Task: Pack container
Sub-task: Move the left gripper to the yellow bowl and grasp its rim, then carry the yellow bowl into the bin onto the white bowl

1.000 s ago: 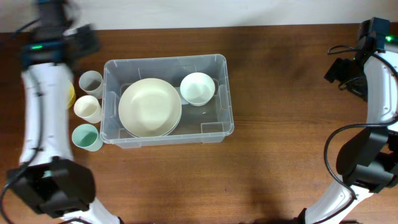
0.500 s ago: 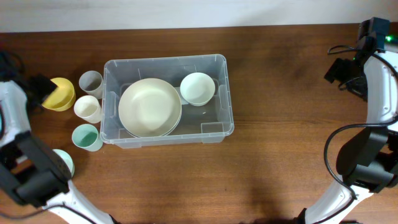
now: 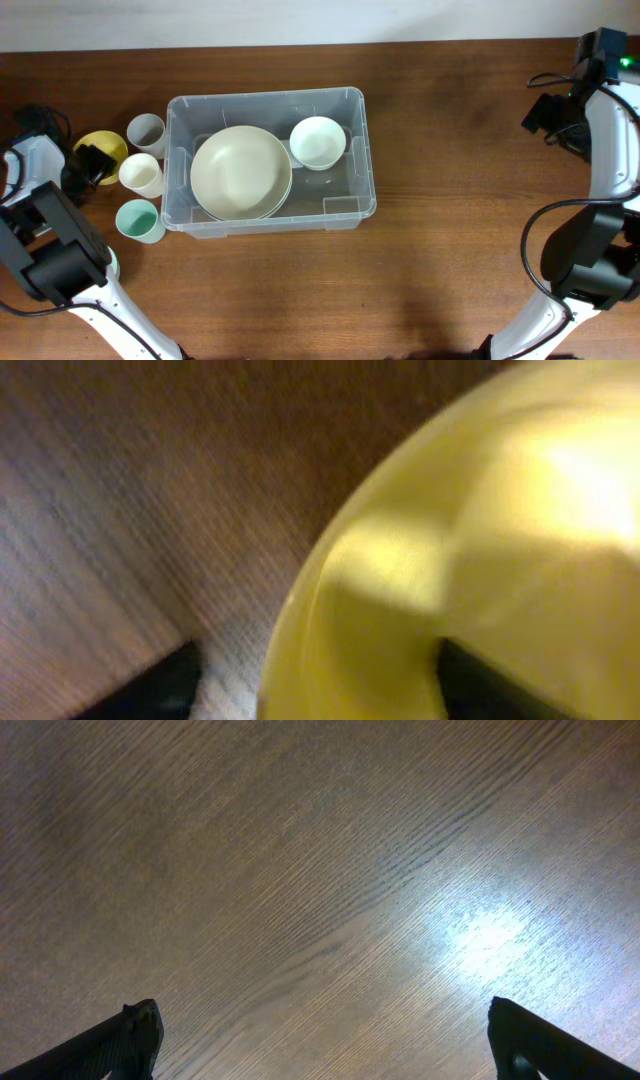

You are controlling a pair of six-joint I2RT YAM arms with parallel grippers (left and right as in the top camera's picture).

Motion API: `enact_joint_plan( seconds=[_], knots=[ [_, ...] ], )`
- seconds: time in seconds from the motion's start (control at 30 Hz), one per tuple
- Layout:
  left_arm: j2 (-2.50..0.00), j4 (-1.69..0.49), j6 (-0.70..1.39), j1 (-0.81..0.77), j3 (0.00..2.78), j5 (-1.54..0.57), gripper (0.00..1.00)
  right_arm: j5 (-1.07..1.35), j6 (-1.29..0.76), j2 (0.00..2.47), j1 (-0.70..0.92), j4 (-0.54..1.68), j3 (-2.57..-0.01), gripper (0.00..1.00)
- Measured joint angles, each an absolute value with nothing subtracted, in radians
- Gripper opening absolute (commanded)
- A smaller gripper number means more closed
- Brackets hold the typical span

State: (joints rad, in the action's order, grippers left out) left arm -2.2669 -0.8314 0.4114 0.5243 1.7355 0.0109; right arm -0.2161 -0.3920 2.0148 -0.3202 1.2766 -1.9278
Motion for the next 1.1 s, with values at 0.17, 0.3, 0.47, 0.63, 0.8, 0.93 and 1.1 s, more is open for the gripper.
enact_joint_plan(
  seconds=[0.17,0.3,0.47,0.63,0.8,0.93,1.1],
  knots=[
    [-2.273,-0.834,0.413,0.533,1.752,0.002,0.13,-0.216,-0.392,2.015,-0.320,1.277,-1.927,0.99],
    [-2.273,-0.870,0.413,0.552,1.802,-0.002,0.13,-0.216,-0.393,2.015,-0.320,1.277,-1.928,0.99],
    [-2.267,-0.905,0.397,0.568,1.905,-0.002,0.01,-0.216,-0.392,2.015,-0.320,1.277,-1.928,0.99],
    [-2.197,-0.956,0.388,0.563,1.996,-0.004,0.01,-0.216,-0.392,2.015,-0.320,1.277,-1.928,0.99],
    [-2.045,-0.969,0.369,0.506,2.021,-0.006,0.01,-0.216,-0.392,2.015,-0.320,1.277,-1.928,0.99],
    [-1.937,-0.961,0.270,0.375,2.029,-0.069,0.01,-0.216,-0.393,2.015,-0.320,1.277,-1.927,0.99],
    [-1.909,-0.963,0.123,0.126,2.036,-0.165,0.01,-0.216,-0.393,2.015,-0.320,1.276,-1.927,0.99]
  ],
)
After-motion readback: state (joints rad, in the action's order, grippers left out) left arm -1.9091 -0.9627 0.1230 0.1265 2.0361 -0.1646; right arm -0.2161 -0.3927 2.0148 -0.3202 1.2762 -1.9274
